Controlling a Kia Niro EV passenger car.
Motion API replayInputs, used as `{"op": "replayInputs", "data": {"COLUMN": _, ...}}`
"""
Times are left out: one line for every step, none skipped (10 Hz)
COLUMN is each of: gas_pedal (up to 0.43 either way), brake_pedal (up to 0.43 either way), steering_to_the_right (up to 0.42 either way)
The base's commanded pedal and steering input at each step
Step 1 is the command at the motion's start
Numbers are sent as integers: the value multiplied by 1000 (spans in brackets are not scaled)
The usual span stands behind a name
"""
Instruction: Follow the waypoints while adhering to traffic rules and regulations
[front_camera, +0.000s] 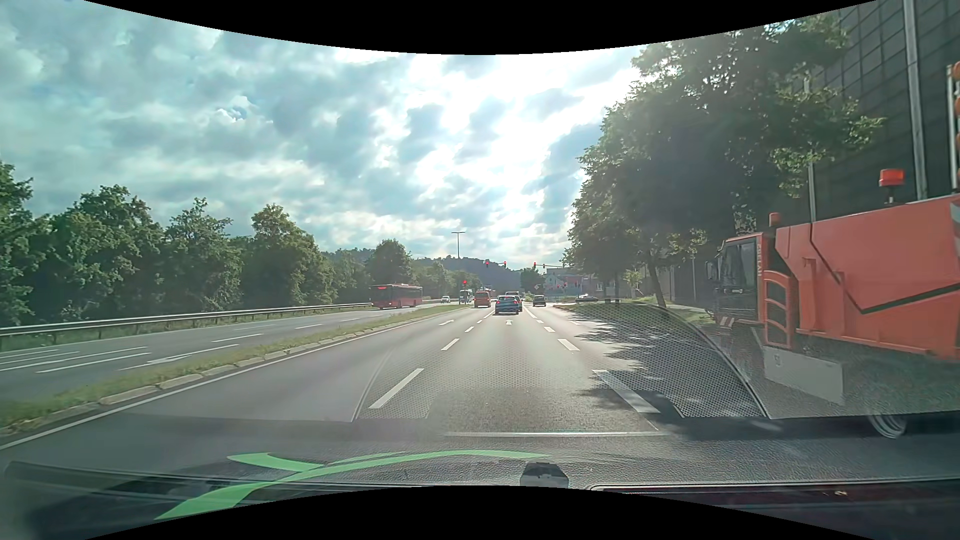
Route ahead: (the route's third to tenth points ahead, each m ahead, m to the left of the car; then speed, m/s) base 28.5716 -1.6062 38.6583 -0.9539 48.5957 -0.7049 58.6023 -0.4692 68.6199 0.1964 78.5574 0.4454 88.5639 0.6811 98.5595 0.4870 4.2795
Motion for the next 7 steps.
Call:
{"op": "replayInputs", "data": {"gas_pedal": 28, "brake_pedal": 0, "steering_to_the_right": 0}}
{"op": "replayInputs", "data": {"gas_pedal": 28, "brake_pedal": 0, "steering_to_the_right": -1}}
{"op": "replayInputs", "data": {"gas_pedal": 28, "brake_pedal": 0, "steering_to_the_right": 0}}
{"op": "replayInputs", "data": {"gas_pedal": 20, "brake_pedal": 0, "steering_to_the_right": -1}}
{"op": "replayInputs", "data": {"gas_pedal": 0, "brake_pedal": 0, "steering_to_the_right": 0}}
{"op": "replayInputs", "data": {"gas_pedal": 0, "brake_pedal": 0, "steering_to_the_right": 0}}
{"op": "replayInputs", "data": {"gas_pedal": 0, "brake_pedal": 0, "steering_to_the_right": 0}}
